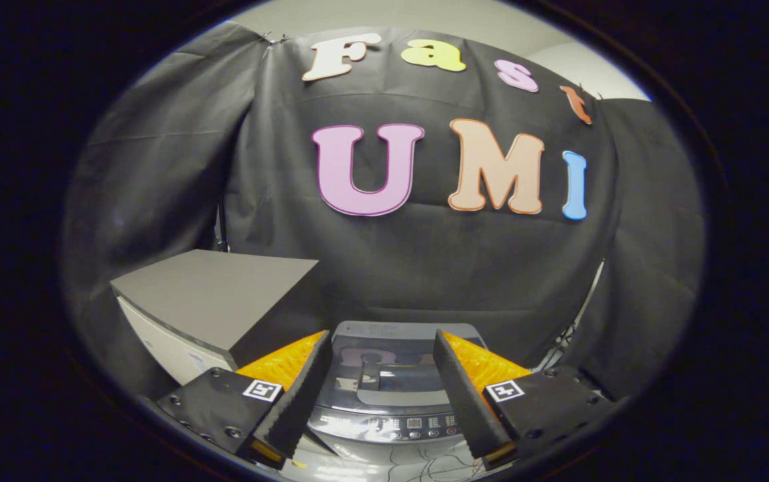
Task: Put the clothes into the washing machine and then close the washing machine lid.
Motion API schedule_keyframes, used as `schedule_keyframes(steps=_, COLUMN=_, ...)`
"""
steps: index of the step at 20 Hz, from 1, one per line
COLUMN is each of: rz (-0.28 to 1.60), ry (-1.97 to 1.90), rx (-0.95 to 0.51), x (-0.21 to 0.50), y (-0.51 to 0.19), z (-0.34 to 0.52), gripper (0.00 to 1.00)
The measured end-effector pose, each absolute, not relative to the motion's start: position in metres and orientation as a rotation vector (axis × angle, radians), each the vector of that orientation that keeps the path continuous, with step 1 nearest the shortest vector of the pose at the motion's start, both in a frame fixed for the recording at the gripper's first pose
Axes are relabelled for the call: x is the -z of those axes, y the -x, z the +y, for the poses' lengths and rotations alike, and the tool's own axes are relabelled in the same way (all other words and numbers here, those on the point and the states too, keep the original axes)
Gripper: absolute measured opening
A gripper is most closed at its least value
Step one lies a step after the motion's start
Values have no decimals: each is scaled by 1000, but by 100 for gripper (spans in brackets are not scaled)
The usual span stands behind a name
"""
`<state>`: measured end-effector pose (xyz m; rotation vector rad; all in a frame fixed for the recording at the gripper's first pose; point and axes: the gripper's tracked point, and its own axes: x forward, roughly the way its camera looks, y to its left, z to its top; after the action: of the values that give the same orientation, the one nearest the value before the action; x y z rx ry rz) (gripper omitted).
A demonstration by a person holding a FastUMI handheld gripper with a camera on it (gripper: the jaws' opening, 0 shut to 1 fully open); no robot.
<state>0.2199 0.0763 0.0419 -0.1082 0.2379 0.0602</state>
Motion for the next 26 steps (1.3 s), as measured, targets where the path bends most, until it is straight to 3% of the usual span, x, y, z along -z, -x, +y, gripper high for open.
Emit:
schedule_keyframes(steps=10, rz=83, ry=7, rx=-32, x=-33, y=-167, z=10, gripper=95)
schedule_keyframes(steps=26, rz=146, ry=-275, rx=-33, x=54, y=-124, z=-15, gripper=97)
